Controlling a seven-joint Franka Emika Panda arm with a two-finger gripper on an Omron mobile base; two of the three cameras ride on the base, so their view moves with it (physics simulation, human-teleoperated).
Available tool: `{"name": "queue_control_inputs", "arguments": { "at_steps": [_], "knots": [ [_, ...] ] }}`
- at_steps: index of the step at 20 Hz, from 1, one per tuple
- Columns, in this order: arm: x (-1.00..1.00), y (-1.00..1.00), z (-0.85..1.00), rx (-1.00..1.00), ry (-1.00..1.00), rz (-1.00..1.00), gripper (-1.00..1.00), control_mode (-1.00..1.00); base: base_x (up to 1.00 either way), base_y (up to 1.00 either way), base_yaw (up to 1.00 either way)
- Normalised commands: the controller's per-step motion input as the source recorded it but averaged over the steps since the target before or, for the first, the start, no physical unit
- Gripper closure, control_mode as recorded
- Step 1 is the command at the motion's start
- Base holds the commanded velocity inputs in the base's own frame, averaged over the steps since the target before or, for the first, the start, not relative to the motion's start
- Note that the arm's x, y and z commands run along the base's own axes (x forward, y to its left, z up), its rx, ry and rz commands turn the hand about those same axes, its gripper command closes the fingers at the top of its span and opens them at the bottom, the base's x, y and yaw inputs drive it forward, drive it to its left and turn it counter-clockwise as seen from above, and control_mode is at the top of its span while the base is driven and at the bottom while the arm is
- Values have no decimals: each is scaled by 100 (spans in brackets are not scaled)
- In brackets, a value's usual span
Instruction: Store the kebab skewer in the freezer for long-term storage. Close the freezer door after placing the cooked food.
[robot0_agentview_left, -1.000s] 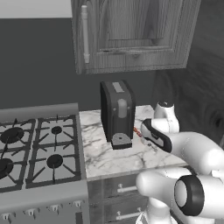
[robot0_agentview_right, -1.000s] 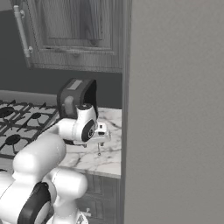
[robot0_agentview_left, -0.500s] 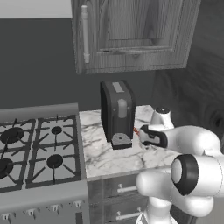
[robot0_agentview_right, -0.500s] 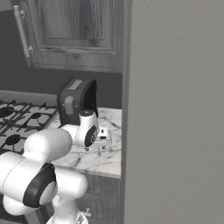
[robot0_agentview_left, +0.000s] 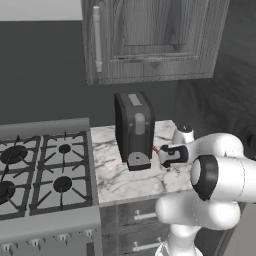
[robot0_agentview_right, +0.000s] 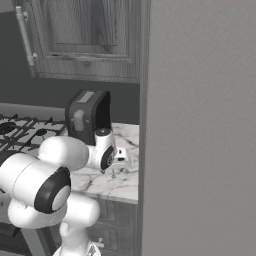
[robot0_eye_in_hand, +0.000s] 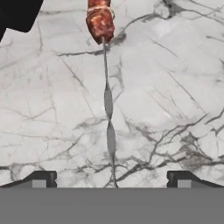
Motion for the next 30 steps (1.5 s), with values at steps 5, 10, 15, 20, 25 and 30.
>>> {"name": "queue_control_inputs", "arguments": {
  "at_steps": [5,10,15,20,25,30],
  "knots": [
    [9,-17,-3,0,0,0,-100,-100,0,0,0],
    [0,0,-15,0,0,1,-100,-100,0,0,0],
    [0,0,-25,1,0,0,-100,-100,0,0,0],
    [0,0,-24,1,0,0,-100,-100,0,0,0],
    [0,1,-24,0,0,1,100,-100,0,0,0],
    [1,12,-11,0,0,0,100,-100,0,0,0]
  ]
}}
